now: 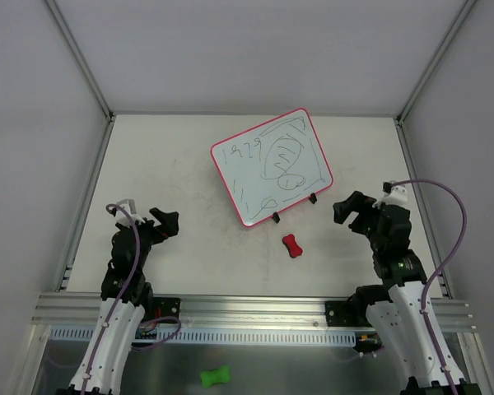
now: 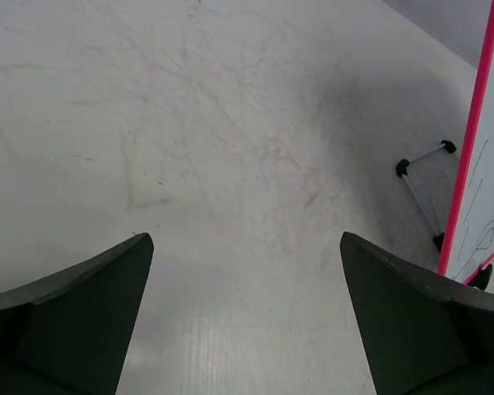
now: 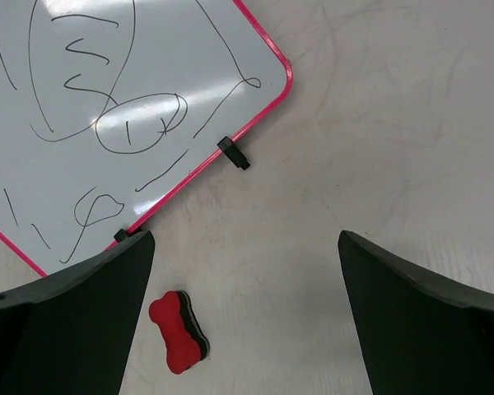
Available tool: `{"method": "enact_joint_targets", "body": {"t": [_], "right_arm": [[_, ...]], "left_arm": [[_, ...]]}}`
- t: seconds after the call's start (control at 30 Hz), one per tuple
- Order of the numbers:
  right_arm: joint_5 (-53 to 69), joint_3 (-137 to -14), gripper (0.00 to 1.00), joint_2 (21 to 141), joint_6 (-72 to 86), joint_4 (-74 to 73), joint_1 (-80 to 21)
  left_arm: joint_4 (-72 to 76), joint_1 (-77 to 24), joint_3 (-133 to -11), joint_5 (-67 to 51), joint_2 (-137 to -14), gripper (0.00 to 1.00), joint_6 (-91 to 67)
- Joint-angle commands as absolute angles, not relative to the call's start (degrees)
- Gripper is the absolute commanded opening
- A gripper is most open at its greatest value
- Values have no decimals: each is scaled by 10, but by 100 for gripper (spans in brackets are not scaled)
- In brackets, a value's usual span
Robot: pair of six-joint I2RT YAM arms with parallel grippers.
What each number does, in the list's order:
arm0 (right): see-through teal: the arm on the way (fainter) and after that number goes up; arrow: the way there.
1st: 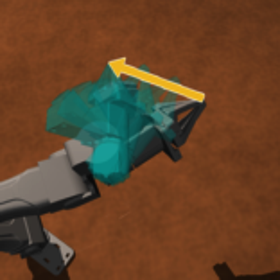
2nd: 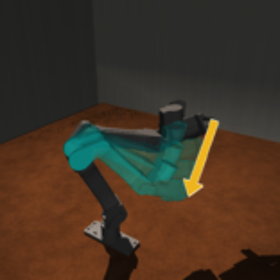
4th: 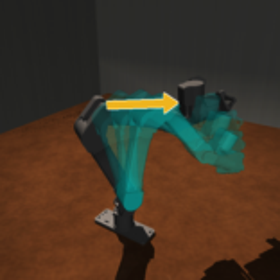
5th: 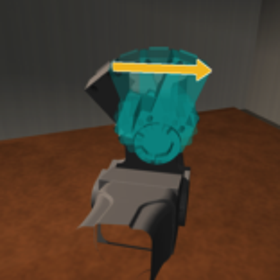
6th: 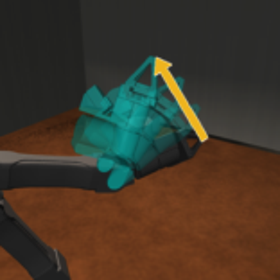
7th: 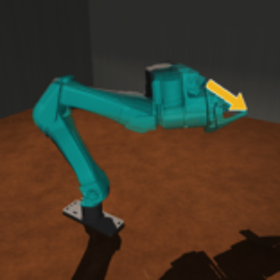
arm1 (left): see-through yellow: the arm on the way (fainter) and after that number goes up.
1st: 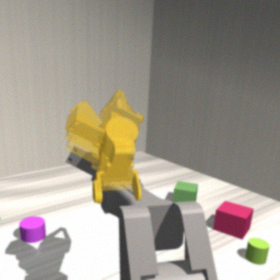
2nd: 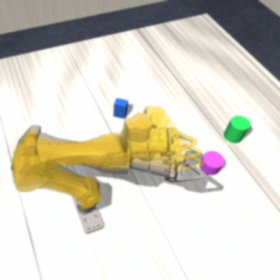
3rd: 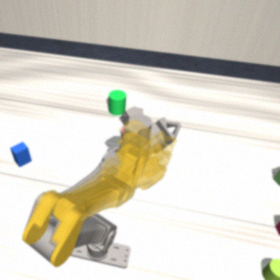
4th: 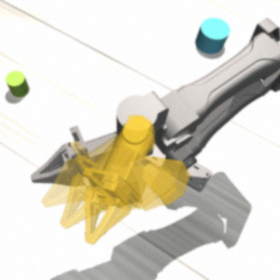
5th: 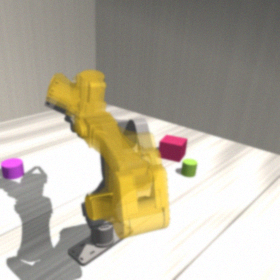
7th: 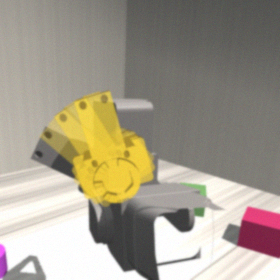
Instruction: Erase the whiteboard
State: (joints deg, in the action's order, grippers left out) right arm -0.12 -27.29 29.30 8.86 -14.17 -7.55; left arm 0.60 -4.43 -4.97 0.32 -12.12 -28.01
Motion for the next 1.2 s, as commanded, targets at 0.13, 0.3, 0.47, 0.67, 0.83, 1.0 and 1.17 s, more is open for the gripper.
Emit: {"method": "enact_joint_targets", "body": {"t": [0.13,0.3,0.47,0.67,0.83,1.0,1.17], "right_arm": [[86,-283,99,329,48,-140,-79],[142,-287,99,380,44,-146,-93],[144,-296,99,422,33,-178,-146],[60,-304,96,443,31,-194,-270],[15,-332,94,489,17,-220,-343],[-13,-352,92,566,13,-229,-385],[-24,-353,83,595,12,-211,-406]], "left_arm": [[60,-41,-48,-69,-149,99,-271],[82,-41,-42,-94,-152,99,-264],[100,-41,-45,-119,-175,99,-254],[110,-41,-49,-127,-200,99,-253],[110,-40,-49,-128,-200,99,-251],[110,-41,-47,-126,-200,99,-252],[110,-41,-46,-123,-198,99,-254]]}}
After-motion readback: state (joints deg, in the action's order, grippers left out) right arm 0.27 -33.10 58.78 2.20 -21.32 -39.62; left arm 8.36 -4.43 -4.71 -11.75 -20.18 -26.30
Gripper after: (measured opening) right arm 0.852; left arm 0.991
